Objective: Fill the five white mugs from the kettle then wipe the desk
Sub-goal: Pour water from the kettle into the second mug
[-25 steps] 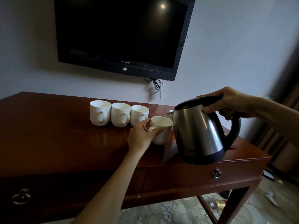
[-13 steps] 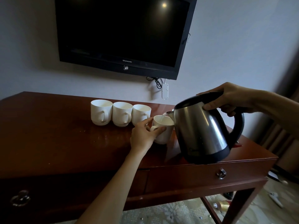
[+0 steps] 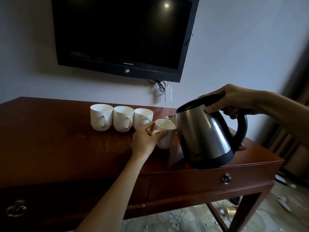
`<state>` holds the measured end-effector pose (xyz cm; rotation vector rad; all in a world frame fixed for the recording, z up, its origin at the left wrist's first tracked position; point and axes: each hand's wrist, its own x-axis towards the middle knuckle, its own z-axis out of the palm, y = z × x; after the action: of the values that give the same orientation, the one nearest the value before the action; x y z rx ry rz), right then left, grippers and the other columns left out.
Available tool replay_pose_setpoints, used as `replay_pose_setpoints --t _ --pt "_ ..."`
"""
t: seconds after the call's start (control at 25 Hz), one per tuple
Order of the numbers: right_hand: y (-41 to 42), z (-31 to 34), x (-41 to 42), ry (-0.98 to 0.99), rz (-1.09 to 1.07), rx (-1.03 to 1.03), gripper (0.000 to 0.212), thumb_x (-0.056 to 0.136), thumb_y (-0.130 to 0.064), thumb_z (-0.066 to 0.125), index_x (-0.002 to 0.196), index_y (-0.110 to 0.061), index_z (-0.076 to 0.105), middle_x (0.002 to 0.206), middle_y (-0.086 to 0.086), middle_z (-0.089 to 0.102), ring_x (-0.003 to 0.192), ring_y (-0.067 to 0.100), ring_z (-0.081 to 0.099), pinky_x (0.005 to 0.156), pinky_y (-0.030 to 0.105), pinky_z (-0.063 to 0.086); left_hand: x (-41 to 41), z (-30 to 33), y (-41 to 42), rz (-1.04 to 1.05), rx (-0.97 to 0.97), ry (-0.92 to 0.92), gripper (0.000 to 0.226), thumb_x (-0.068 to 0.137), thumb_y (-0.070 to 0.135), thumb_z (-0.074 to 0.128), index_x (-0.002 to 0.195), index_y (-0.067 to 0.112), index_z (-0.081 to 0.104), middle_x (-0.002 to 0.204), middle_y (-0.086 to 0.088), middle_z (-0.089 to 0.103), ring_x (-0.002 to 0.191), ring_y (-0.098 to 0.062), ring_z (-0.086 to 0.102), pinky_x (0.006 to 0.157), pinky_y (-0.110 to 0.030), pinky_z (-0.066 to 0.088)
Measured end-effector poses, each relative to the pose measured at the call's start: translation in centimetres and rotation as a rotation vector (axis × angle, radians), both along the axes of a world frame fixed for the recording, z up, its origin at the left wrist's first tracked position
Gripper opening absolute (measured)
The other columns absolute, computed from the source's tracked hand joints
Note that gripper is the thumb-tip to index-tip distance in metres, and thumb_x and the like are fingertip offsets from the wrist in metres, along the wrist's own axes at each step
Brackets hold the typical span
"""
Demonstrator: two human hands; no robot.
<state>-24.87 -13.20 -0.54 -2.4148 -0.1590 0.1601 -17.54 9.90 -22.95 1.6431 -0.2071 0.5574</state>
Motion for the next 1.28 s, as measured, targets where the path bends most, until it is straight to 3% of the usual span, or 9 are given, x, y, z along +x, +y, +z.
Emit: replay_pose_setpoints --t 0.12,0.4,0.92,1.08,1.28 --pt "0.11 0.05 -0.14 0.003 0.005 -0.004 0.037 0.081 -0.014 0.082 0.117 -0.017 0.078 0.053 -0.004 0.026 0.042 0.011 0.026 0.040 0.022 0.030 0.09 -0.07 0.06 0.000 0.005 -0.001 0.067 0.069 0.045 0.091 0.129 0.025 0.071 0.041 0.017 0.044 0.043 0.001 0.044 0.061 -0.029 0.041" --pt "0.03 0.07 0.11 0.011 0.010 -0.009 0.042 0.080 -0.016 0.083 0.121 -0.017 0.076 0.054 -0.004 0.026 0.042 0.011 0.026 0.041 0.022 0.031 -0.15 0.14 0.00 0.001 -0.003 -0.025 0.064 0.072 0.036 0.091 0.130 0.019 0.070 0.038 0.015 0.038 0.040 -0.003 0.039 0.056 -0.024 0.030" --pt "-0.25 0.16 0.20 0.009 0.020 -0.005 0.045 0.081 -0.016 0.083 0.125 -0.016 0.074 0.054 -0.004 0.029 0.043 0.010 0.028 0.043 0.022 0.031 -0.02 0.22 0.00 -0.023 -0.012 -0.024 0.067 0.072 0.033 0.091 0.133 0.018 0.068 0.038 0.013 0.038 0.039 -0.003 0.039 0.057 -0.028 0.034" --pt "-0.35 0.05 0.37 0.006 0.019 -0.001 0.043 0.080 -0.017 0.084 0.122 -0.023 0.076 0.057 -0.001 0.031 0.047 0.012 0.029 0.043 0.023 0.033 0.07 0.10 0.05 -0.038 -0.017 -0.019 0.069 0.072 0.032 0.091 0.134 0.015 0.067 0.038 0.014 0.041 0.040 -0.001 0.042 0.061 -0.028 0.040" --pt "-0.54 0.04 0.66 0.007 0.030 0.005 0.042 0.080 -0.017 0.084 0.121 -0.025 0.076 0.058 -0.001 0.031 0.048 0.013 0.028 0.044 0.023 0.032 0.02 0.21 -0.06 -0.037 -0.018 -0.021 0.067 0.072 0.029 0.092 0.133 0.014 0.068 0.038 0.015 0.042 0.040 0.000 0.042 0.058 -0.028 0.037"
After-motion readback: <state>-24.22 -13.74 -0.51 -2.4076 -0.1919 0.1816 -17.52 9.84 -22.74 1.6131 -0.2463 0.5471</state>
